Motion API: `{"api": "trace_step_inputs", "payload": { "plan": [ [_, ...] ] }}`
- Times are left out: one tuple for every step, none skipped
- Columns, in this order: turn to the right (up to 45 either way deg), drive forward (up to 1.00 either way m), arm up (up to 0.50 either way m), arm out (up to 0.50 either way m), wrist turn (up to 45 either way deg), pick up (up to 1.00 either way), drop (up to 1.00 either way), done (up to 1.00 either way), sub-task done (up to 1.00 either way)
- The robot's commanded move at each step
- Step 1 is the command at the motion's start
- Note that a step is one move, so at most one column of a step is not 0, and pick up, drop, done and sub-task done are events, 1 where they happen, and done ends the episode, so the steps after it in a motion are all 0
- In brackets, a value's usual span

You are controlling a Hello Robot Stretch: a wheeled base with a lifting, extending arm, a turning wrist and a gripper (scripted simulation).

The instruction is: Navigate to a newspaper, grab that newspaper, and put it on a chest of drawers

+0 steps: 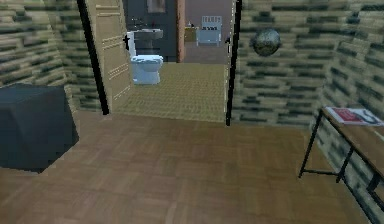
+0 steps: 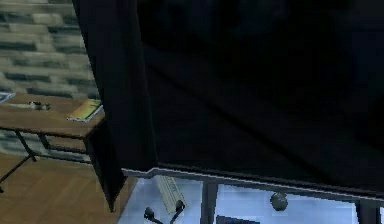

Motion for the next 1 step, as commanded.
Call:
{"api": "trace_step_inputs", "payload": {
  "plan": [
    [0.0,1.00,0.00,0.00,0.0,0.00,0.00,0.00,0.00]
  ]
}}
